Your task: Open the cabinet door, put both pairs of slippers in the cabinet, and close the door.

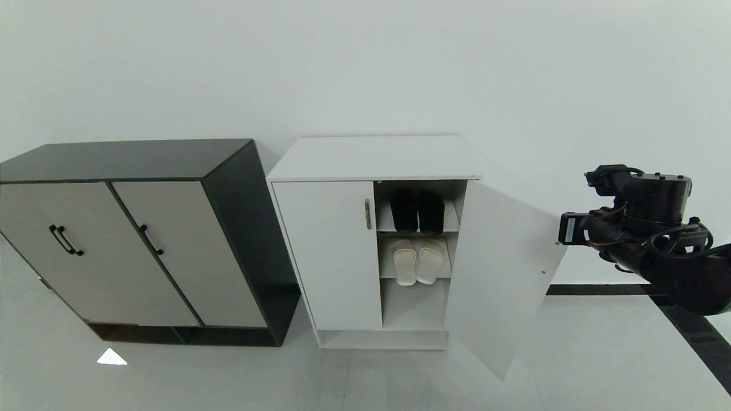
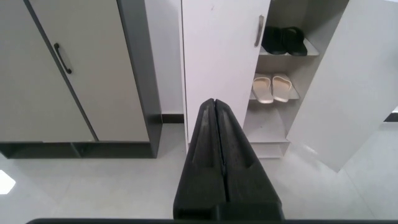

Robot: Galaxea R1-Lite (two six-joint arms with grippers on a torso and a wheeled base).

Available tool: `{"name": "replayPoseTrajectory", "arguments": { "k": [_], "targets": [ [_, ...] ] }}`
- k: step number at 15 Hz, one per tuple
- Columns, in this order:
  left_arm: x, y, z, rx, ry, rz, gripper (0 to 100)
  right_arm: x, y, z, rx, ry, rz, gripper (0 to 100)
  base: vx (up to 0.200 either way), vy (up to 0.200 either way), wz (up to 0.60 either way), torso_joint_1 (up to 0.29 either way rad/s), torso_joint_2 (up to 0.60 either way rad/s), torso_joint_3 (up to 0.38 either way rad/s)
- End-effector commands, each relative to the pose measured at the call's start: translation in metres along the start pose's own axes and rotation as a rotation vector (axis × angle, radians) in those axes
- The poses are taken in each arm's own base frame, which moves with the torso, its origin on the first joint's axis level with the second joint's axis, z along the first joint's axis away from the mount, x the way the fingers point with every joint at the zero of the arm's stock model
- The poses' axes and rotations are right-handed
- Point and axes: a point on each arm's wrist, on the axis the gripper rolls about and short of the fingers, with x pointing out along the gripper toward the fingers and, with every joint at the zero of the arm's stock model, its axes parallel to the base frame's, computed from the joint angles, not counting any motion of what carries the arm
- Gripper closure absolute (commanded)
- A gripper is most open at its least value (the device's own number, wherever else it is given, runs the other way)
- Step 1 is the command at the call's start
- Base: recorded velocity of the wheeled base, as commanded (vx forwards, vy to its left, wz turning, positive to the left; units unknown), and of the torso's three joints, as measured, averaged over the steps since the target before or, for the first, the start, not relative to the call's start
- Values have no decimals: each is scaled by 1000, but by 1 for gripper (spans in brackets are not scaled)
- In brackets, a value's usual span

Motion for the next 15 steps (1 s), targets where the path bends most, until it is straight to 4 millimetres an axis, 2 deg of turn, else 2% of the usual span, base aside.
{"name": "replayPoseTrajectory", "arguments": {
  "k": [1,4,9,15],
  "targets": [
    [0,0,0,1,1,0,100,22,-11,-13,2,35,-32,100,0,0,0,0,0,0],
    [0,0,0,0,1,0,100,40,-15,-19,5,42,-50,100,0,0,0,0,0,0],
    [0,0,0,0,1,0,100,56,-22,-24,13,46,-55,100,0,0,0,0,0,0],
    [0,0,0,0,-1,0,100,59,-23,-29,12,59,-58,100,0,0,0,0,0,0]
  ]
}}
